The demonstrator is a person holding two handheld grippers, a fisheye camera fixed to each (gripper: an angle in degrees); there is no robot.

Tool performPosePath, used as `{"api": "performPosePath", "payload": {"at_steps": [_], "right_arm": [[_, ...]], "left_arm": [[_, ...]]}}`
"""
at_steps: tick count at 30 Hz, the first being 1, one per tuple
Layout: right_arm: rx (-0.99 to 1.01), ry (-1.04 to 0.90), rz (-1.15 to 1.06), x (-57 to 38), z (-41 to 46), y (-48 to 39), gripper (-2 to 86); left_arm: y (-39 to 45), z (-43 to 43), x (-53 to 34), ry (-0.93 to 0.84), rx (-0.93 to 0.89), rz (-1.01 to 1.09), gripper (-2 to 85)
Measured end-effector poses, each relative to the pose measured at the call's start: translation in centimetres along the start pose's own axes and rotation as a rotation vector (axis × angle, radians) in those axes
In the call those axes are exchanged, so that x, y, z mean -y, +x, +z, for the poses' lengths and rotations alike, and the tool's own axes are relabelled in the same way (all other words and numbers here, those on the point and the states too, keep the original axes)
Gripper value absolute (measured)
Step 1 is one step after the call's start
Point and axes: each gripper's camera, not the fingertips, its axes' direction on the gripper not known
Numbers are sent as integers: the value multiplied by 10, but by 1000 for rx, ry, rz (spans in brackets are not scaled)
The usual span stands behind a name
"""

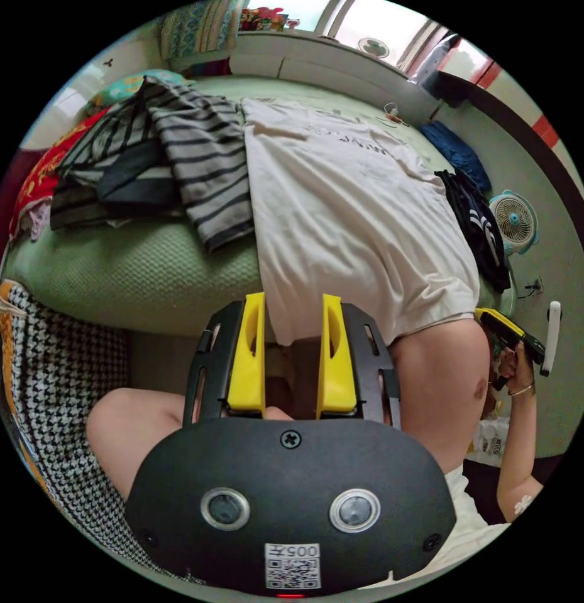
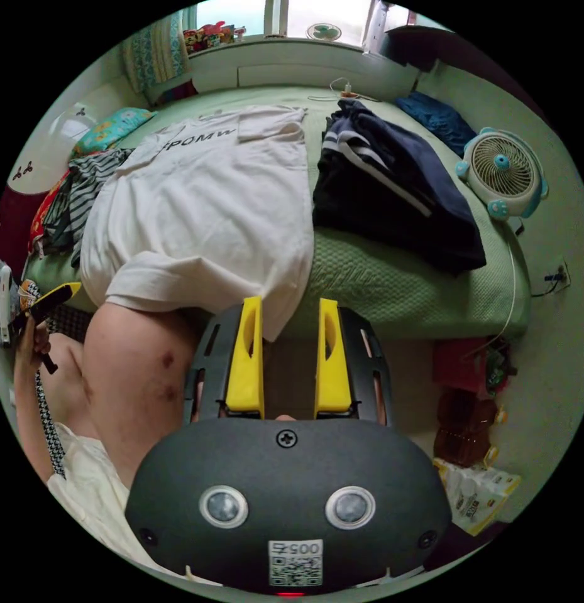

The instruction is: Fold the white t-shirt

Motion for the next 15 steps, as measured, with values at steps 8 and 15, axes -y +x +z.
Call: {"api": "performPosePath", "payload": {"at_steps": [8,15], "right_arm": [[-11,-44,15,-38,18,7,97],[-12,-92,60,-56,35,14,81]], "left_arm": [[1,19,-42,-44,20,-6,132],[5,39,-61,-125,39,-51,102]]}}
